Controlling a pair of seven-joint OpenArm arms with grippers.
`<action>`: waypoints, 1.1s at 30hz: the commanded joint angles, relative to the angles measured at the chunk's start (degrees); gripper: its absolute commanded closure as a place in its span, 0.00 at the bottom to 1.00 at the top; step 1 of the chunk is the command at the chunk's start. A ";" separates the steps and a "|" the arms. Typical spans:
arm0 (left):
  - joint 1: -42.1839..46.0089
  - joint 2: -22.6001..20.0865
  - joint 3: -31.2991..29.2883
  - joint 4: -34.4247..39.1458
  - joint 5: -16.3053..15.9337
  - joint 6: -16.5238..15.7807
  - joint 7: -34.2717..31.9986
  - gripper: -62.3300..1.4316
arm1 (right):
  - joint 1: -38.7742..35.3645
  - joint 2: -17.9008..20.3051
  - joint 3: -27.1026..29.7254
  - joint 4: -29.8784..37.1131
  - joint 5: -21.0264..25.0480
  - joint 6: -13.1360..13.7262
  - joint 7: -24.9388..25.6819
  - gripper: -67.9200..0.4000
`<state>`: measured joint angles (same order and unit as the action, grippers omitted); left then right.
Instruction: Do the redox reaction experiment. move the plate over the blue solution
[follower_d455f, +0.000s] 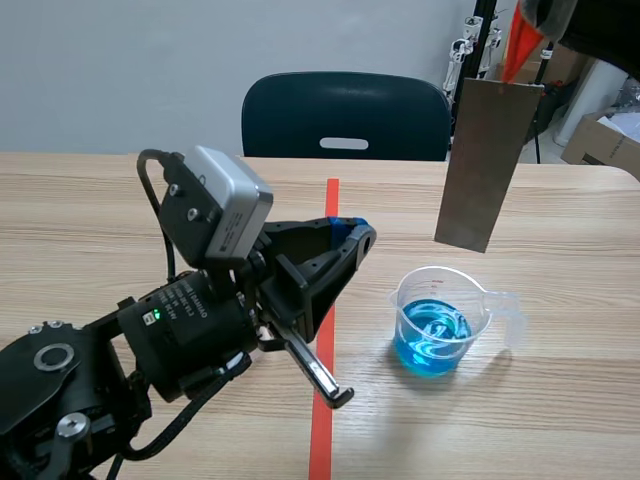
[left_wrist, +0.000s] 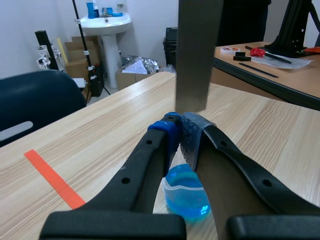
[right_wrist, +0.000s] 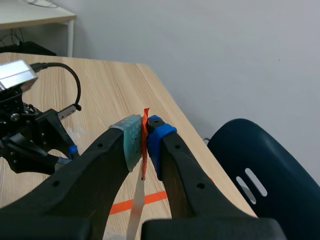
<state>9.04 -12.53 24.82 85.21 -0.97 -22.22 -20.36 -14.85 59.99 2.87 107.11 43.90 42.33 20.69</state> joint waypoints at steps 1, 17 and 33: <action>-0.52 0.63 0.50 0.72 -0.55 0.48 -0.02 0.94 | 0.39 0.85 0.31 -0.55 -0.22 0.39 1.81 0.99; -0.68 1.42 0.94 0.72 -0.55 0.70 0.39 0.94 | 0.26 2.71 -1.62 -2.89 -3.23 0.39 7.37 0.99; -2.60 2.03 1.01 0.72 -0.55 0.68 0.72 0.94 | 0.26 2.71 -2.56 -3.48 -3.17 0.39 7.15 0.99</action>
<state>6.50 -11.35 25.58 85.21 -0.97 -21.61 -19.05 -15.14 61.76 0.23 103.50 39.83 42.30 26.79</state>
